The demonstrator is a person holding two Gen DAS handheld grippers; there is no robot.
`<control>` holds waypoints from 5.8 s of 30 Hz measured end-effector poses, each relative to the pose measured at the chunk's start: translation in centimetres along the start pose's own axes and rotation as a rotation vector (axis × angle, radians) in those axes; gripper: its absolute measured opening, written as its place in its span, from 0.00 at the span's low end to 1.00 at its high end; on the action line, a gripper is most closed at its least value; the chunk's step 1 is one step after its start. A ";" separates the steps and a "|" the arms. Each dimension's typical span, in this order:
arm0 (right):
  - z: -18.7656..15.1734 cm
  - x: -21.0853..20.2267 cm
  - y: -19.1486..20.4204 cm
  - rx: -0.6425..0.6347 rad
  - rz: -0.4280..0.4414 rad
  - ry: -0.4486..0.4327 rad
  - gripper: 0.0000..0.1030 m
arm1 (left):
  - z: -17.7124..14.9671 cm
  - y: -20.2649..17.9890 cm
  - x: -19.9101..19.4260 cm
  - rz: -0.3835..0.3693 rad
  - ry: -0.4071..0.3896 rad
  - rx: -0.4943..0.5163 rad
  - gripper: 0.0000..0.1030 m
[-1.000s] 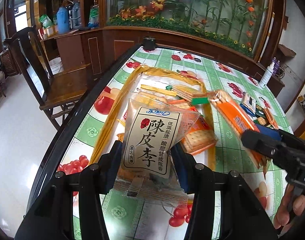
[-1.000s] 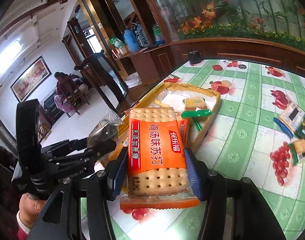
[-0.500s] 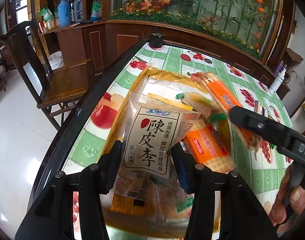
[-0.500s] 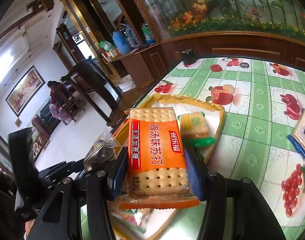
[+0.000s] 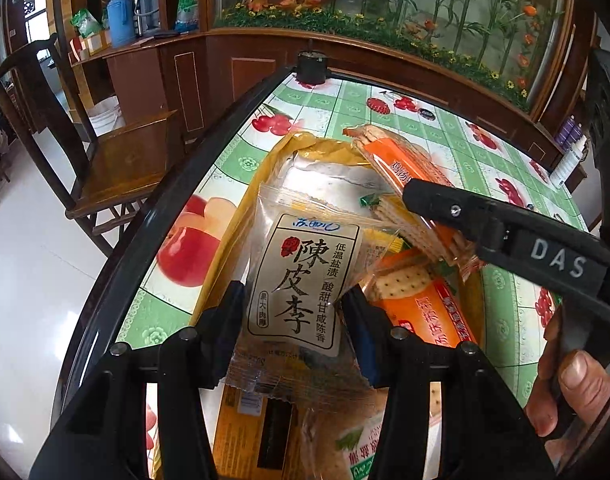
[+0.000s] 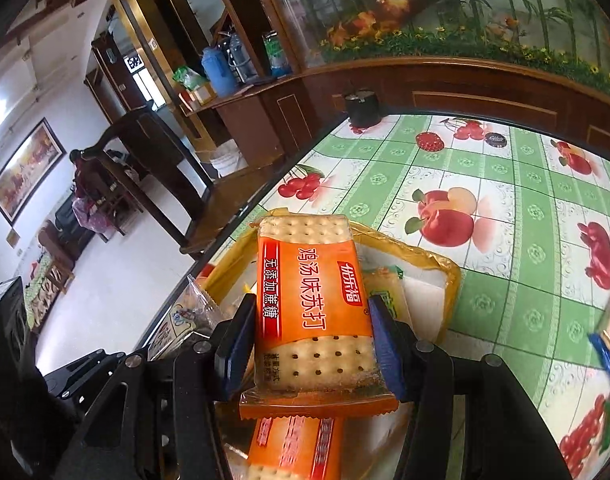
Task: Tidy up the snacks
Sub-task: 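Lower both packs into the tray and open both grippers, then move both grippers back over the snack pile, then grasp the green-end soda cracker pack with the left gripper while the right grasps another orange cracker pack, then carry both packs to the tray and lower the soda cracker pack into it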
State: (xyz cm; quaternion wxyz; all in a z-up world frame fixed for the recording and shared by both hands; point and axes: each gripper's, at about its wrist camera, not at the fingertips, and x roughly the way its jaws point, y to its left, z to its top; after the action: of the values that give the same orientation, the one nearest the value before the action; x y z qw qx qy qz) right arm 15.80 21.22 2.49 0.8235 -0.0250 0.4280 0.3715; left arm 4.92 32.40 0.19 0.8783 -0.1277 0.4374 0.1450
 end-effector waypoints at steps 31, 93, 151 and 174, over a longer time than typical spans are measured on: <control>-0.7 -1.1 -0.6 -0.013 -0.054 -0.035 0.84 | 0.6 -0.2 0.8 0.001 0.044 -0.028 0.53; -15.1 -20.6 -28.3 0.588 -0.142 -0.151 0.86 | -3.9 -16.9 -3.3 -0.143 -0.005 0.183 0.69; -11.0 -19.5 -30.8 -0.159 0.049 0.218 0.57 | -3.0 -36.3 5.6 -0.294 0.180 0.865 0.69; -18.1 -35.3 -24.6 0.105 0.033 -0.089 0.53 | -4.3 -38.0 5.4 -0.341 0.251 0.731 0.47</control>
State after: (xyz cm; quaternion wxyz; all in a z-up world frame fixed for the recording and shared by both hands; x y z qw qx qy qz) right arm 6.37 -23.86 9.76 0.8355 0.0419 0.4105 0.3629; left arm 18.83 -3.51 -2.93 0.8171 0.1049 0.5364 -0.1836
